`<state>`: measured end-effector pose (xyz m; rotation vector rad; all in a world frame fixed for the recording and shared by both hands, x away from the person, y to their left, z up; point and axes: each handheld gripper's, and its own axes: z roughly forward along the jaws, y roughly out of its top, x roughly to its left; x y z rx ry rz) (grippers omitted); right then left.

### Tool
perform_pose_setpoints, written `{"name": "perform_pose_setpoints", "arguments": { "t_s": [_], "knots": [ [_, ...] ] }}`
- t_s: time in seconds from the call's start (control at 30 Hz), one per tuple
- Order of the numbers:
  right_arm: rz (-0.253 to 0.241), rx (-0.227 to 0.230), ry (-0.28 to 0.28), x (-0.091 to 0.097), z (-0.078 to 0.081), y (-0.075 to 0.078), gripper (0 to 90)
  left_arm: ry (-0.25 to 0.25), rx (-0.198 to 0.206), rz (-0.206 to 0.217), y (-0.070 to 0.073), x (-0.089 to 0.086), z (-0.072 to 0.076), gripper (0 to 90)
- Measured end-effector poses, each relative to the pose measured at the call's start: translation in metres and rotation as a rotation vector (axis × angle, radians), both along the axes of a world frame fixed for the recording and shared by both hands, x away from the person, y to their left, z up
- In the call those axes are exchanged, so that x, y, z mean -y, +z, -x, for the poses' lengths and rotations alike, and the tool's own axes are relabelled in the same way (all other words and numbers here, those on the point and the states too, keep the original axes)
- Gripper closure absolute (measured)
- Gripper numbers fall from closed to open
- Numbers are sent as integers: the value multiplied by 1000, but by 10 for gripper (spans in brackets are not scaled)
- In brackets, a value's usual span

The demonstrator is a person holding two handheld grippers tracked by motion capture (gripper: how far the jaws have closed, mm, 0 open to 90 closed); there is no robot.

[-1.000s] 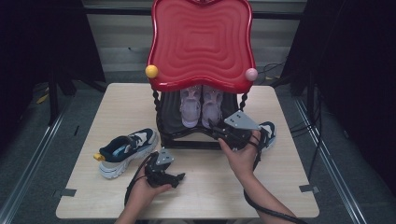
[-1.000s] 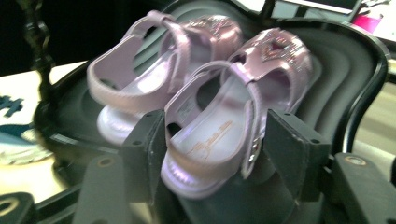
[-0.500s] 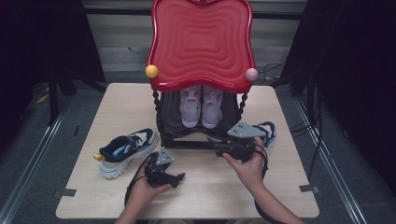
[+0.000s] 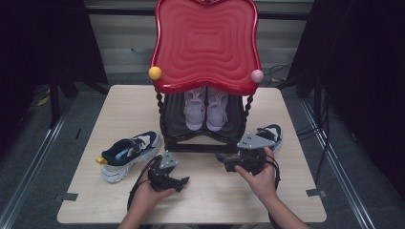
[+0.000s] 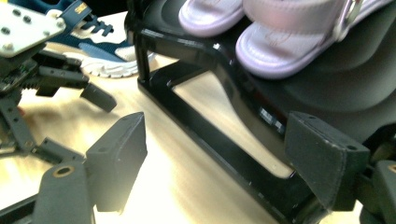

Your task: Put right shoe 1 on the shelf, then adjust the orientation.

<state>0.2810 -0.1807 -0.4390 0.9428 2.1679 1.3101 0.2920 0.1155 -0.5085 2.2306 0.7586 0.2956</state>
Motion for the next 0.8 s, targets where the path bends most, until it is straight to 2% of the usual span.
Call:
{"name": "perform_pose_setpoints", "arguments": {
  "t_s": [0.3, 0.43, 0.8],
  "knots": [
    [26, -68, 68, 7, 10, -15, 162, -1, 0, -1, 0, 0, 0, 146],
    [22, -92, 90, 9, 15, -21, 158, -1, 0, -1, 0, 0, 0, 146],
    [81, -159, 134, 20, 26, -41, 154, -1, 0, 0, 0, 0, 0, 146]
  ]
}}
